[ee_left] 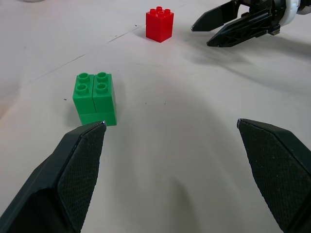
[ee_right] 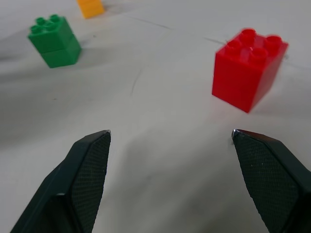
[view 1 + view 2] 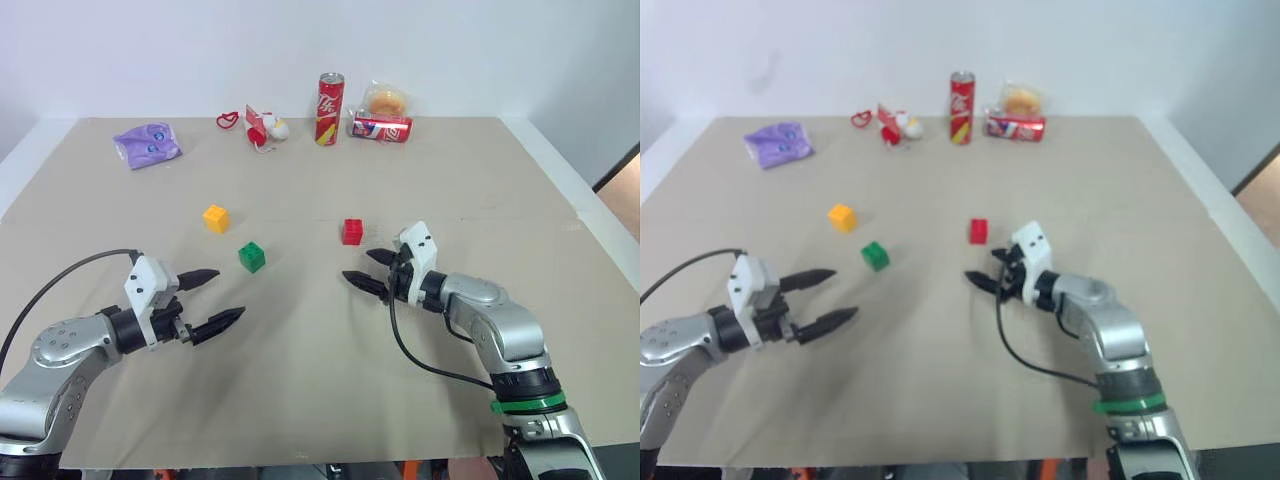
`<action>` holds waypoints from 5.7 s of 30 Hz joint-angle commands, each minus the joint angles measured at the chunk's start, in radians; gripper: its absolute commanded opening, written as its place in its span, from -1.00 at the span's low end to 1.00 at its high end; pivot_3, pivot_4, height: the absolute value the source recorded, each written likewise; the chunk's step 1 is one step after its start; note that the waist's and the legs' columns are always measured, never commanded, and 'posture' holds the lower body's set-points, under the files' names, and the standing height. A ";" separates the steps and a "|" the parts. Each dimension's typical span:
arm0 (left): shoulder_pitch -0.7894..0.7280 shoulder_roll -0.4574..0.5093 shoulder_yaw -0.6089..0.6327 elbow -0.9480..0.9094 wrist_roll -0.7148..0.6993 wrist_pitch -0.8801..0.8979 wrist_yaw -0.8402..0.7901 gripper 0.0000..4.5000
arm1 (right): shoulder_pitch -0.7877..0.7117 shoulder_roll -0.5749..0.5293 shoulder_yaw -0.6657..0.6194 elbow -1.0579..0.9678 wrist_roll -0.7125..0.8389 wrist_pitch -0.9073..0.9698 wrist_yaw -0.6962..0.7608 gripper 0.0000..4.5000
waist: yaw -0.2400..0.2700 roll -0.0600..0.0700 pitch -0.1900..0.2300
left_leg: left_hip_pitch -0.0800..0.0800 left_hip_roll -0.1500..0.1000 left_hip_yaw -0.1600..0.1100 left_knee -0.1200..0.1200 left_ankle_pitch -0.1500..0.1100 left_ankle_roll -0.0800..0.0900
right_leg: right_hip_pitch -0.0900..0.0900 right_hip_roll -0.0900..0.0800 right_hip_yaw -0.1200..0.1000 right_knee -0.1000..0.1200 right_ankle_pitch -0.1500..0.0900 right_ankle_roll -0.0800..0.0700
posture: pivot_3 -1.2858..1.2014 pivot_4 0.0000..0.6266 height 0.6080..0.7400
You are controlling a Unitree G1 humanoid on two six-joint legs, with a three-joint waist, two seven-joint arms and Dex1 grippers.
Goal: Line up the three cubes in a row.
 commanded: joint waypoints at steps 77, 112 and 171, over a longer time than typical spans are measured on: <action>0.050 0.001 0.036 -0.085 -0.032 -0.010 0.039 1.00 | -0.263 0.056 0.072 0.247 -0.063 -0.268 0.200 -0.47 | -0.002 -0.002 -0.001 | -0.001 0.001 0.005 0.001 0.000 0.001 | -0.002 0.002 0.005 0.000 0.003 0.001 | 0.03 -0.52 1.00; 0.006 -0.034 -0.027 0.011 -0.009 -0.114 -0.077 1.00 | -0.573 -0.110 0.240 1.111 -0.315 -0.989 0.946 -0.47 | -0.030 -0.002 -0.001 | 0.001 0.001 0.006 0.007 -0.001 0.002 | 0.001 0.002 0.007 0.000 0.005 0.001 | 0.03 -0.52 1.00; -0.136 -0.033 0.007 0.150 -0.087 -0.138 -0.198 1.00 | -0.673 -0.202 0.222 1.180 -0.360 -1.014 0.971 0.98 | -0.050 -0.003 -0.001 | 0.000 -0.001 0.007 0.009 0.003 0.006 | 0.000 0.002 0.009 0.001 0.013 0.001 | 0.03 -0.52 1.00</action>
